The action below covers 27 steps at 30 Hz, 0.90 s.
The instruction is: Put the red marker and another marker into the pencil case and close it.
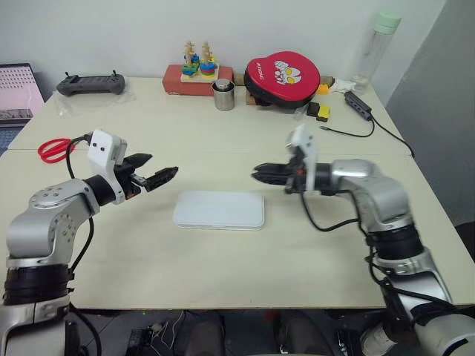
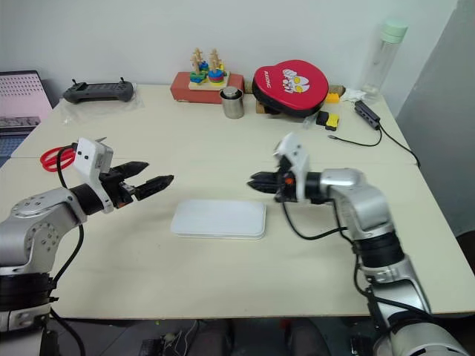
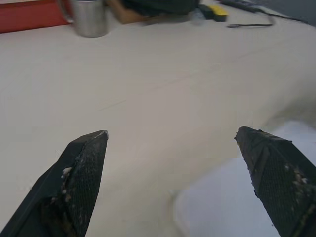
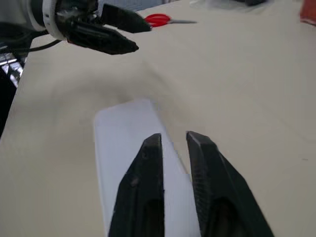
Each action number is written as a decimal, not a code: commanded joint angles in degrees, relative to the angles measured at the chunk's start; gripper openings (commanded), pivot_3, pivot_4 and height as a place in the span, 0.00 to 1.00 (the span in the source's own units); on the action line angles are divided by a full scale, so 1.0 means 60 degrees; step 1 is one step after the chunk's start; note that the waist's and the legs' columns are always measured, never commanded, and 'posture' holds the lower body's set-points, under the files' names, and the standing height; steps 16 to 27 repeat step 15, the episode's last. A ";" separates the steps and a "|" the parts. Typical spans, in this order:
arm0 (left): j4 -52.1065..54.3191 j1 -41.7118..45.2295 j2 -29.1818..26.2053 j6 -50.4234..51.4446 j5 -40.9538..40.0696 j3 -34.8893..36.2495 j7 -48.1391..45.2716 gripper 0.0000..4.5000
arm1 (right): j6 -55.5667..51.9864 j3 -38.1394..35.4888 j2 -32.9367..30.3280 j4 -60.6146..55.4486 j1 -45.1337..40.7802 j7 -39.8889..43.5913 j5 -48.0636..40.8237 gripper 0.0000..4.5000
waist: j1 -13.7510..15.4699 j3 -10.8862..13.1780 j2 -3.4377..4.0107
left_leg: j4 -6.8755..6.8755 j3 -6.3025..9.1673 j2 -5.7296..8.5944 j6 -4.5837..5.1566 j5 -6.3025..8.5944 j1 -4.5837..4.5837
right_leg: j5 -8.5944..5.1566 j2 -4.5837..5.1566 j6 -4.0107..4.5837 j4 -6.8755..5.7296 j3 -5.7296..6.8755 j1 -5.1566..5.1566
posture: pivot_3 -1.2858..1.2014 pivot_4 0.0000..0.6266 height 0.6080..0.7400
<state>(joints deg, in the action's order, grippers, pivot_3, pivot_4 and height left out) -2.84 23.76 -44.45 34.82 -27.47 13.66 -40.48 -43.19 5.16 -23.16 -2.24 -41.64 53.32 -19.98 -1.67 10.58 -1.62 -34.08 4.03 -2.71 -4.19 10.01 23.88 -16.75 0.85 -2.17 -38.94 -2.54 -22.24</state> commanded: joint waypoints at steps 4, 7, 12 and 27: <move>-0.1764 0.0986 0.0065 -0.1507 0.1200 -0.0151 0.0391 1.00 | -0.0409 -0.1222 -0.0924 -0.0037 0.0076 -0.0697 -0.0303 0.59 | -0.0053 0.0002 0.0003 | 0.0006 -0.0003 -0.0003 0.0000 0.0000 0.0001 | 0.0001 -0.0003 0.0002 -0.0006 -0.0003 -0.0010 | 0.52 0.24 1.00; -0.2409 0.1281 -0.0022 -0.1844 0.1455 -0.0188 0.0284 1.00 | -0.0398 -0.1380 -0.1253 0.0144 0.0147 -0.0865 -0.0246 0.79 | -0.0048 0.0002 0.0003 | 0.0007 -0.0004 -0.0001 0.0000 0.0000 0.0002 | 0.0001 -0.0003 0.0002 -0.0005 -0.0002 -0.0009 | 0.52 0.24 1.00; -0.2940 0.1464 -0.0193 -0.2165 0.1631 -0.0056 0.0100 1.00 | -0.0390 -0.1529 -0.1581 0.0199 0.0228 -0.0972 -0.0355 0.99 | -0.0035 0.0002 0.0003 | 0.0007 -0.0006 -0.0001 0.0000 0.0000 0.0003 | 0.0001 -0.0002 0.0001 -0.0005 -0.0003 -0.0008 | 0.52 0.24 1.00; -0.3030 0.1435 -0.0239 -0.2263 0.1606 0.0067 -0.0009 1.00 | -0.0349 -0.1550 -0.1712 0.0256 0.0242 -0.1073 -0.0377 0.99 | -0.0034 0.0002 0.0003 | 0.0006 -0.0009 0.0001 0.0000 0.0000 0.0004 | 0.0001 0.0001 0.0000 -0.0005 -0.0005 -0.0008 | 0.52 0.24 1.00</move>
